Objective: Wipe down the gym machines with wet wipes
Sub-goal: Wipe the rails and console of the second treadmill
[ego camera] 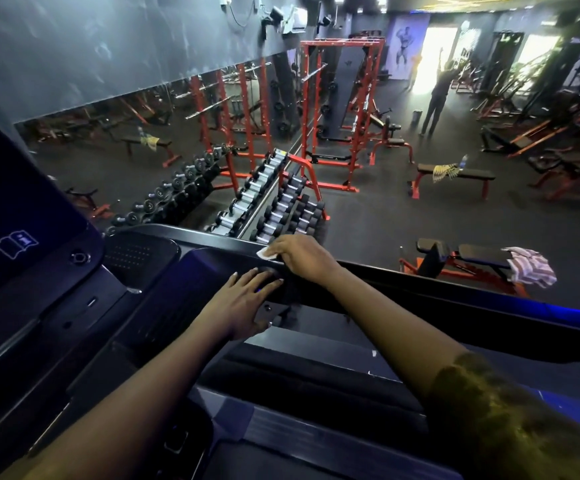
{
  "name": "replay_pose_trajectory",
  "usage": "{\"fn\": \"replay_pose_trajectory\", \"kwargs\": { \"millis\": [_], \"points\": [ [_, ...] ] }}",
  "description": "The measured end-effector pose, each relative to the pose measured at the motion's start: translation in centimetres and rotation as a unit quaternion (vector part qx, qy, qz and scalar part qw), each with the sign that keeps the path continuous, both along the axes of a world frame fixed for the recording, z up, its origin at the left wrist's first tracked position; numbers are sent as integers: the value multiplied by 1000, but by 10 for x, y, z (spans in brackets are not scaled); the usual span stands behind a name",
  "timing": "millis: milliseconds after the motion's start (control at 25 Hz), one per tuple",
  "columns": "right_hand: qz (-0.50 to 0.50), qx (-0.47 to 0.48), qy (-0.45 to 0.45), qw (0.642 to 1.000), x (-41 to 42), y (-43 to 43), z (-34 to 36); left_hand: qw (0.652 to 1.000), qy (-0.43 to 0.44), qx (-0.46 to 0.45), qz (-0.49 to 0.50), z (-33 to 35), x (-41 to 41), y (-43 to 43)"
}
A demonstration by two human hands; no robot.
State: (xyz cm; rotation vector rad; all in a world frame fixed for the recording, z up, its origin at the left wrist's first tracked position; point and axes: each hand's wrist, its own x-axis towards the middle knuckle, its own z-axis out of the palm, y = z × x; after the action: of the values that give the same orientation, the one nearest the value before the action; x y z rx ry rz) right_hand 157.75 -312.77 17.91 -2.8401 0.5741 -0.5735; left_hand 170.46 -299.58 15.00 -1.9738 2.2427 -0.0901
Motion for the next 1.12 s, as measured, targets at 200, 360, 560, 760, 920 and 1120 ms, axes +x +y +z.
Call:
{"fn": "replay_pose_trajectory", "kwargs": {
  "millis": [200, 360, 560, 760, 920, 1120],
  "points": [
    [50, -143, -11, 988, -71, 7, -15, 1000, -19, 4, 0, 3, -2, 1],
    [75, -311, 33, 947, -120, 1, -31, 996, -83, -21, -24, 12, -12, 10],
    [100, -359, -20, 928, -120, 7, -24, 992, -93, -49, 69, 14, -12, 37],
    [73, -391, 164, 903, -66, 17, -28, 988, -122, -59, 70, 15, -15, 65],
    [74, -323, 264, 906, -89, 22, -58, 986, -136, -67, 67, 13, -15, 66],
    [112, -414, 205, 880, -100, 12, -63, 987, -124, -75, 75, 7, -13, 63]
  ]
}}
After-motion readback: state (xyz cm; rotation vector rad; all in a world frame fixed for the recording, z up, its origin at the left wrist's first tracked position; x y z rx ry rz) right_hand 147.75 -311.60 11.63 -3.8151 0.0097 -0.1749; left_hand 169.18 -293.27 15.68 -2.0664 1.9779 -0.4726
